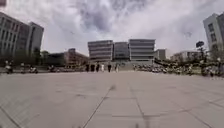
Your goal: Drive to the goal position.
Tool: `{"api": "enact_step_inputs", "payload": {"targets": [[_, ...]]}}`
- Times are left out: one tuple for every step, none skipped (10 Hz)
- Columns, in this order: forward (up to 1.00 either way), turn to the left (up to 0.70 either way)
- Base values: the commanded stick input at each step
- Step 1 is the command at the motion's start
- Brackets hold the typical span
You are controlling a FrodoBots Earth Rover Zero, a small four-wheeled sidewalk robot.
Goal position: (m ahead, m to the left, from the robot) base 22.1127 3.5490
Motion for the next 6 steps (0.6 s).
{"api": "enact_step_inputs", "payload": {"targets": [[0.7,-0.02],[0.7,-0.03],[0.7,-0.04],[0.7,-0.04],[0.7,-0.05],[0.7,-0.06]]}}
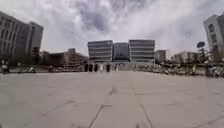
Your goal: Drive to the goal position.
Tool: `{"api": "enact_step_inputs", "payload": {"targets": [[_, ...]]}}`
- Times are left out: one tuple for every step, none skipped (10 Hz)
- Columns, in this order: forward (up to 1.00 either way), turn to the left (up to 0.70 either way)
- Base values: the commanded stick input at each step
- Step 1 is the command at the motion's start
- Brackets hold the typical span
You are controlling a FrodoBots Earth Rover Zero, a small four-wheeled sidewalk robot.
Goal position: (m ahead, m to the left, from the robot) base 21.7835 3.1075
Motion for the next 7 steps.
{"api": "enact_step_inputs", "payload": {"targets": [[0.7,-0.04],[0.7,0.0],[0.7,0.0],[0.7,0.0],[0.7,0.0],[0.7,0.0],[0.7,0.0]]}}
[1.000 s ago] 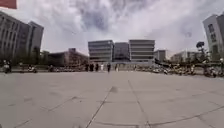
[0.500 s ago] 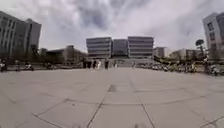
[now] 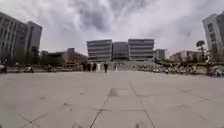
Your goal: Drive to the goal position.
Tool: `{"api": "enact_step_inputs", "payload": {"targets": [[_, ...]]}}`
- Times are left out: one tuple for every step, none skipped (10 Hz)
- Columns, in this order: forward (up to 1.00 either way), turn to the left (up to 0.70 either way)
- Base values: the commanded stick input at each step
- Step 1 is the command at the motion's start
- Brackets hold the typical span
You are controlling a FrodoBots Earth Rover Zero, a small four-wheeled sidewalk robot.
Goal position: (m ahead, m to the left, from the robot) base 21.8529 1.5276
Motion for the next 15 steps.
{"api": "enact_step_inputs", "payload": {"targets": [[0.7,0.0],[0.7,0.0],[0.7,0.0],[0.7,0.0],[0.7,0.0],[0.7,0.0],[0.7,0.0],[0.7,0.0],[0.7,0.0],[0.7,0.0],[0.7,0.0],[0.7,0.0],[0.7,0.0],[0.7,0.0],[0.7,0.0]]}}
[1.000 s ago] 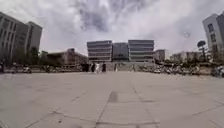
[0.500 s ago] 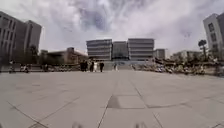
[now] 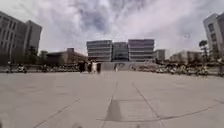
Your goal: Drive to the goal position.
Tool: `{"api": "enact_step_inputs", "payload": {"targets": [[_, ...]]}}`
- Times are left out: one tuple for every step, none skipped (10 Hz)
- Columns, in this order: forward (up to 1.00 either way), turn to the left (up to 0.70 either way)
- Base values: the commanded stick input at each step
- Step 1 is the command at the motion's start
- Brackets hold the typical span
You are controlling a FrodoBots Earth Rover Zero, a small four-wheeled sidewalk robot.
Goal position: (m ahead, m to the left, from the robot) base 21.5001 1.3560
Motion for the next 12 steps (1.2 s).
{"api": "enact_step_inputs", "payload": {"targets": [[0.7,0.0],[0.7,0.0],[0.7,0.0],[0.7,0.0],[0.7,0.0],[0.7,0.0],[0.7,0.0],[0.7,0.0],[0.7,0.0],[0.7,0.0],[0.7,0.0],[0.7,0.0]]}}
